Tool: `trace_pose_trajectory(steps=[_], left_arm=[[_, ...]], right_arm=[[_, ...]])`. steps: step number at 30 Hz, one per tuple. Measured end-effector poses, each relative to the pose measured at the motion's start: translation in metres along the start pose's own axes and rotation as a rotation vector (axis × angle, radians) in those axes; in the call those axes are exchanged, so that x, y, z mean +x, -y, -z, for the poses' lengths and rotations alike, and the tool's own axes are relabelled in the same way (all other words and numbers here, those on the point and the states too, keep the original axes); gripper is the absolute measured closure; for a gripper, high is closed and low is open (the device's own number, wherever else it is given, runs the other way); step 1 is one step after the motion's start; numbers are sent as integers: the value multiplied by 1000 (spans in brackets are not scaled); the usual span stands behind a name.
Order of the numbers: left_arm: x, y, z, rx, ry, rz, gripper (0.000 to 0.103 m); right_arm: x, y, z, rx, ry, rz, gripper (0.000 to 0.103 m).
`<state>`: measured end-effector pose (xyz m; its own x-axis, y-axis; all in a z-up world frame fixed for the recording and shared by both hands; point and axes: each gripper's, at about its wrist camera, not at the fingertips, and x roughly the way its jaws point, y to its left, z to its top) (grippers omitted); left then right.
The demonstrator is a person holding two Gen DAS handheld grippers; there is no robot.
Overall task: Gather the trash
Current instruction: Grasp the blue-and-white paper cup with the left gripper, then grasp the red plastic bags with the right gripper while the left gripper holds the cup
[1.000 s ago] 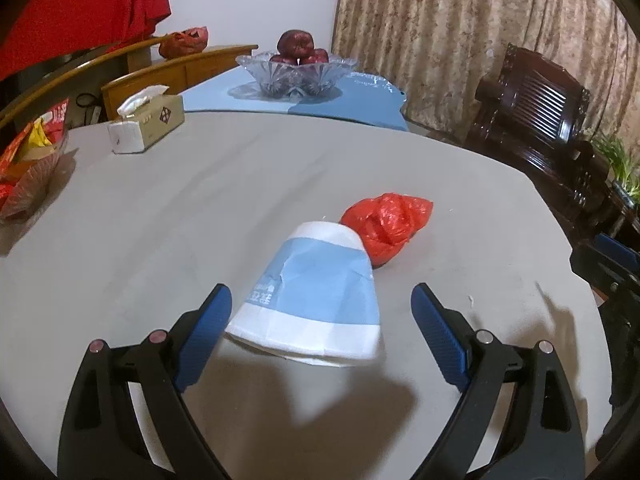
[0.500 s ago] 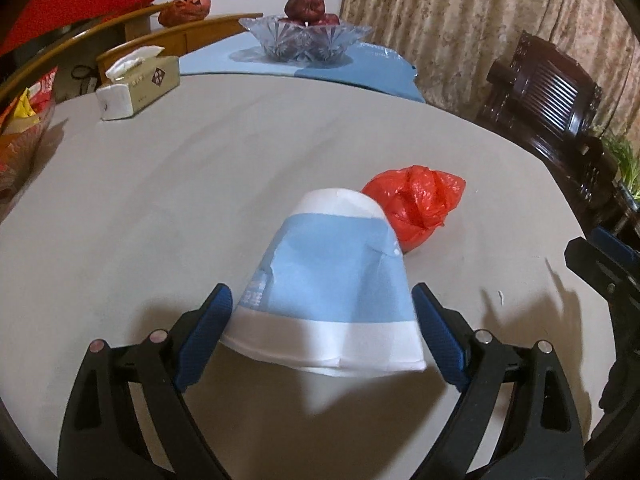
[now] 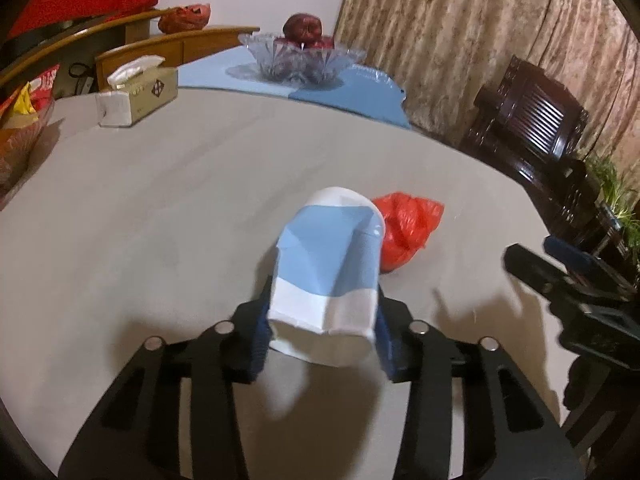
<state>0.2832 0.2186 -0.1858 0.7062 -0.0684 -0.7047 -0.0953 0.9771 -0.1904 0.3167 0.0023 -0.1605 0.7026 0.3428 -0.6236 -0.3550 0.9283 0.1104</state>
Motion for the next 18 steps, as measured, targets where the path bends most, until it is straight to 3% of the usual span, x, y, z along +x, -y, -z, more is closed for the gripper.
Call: trace_pose_trajectory(steps=[18], left_arm=[[-17, -41, -9, -45, 61, -96, 63]], right_arm=[[43, -52, -22, -48, -30, -74, 6]])
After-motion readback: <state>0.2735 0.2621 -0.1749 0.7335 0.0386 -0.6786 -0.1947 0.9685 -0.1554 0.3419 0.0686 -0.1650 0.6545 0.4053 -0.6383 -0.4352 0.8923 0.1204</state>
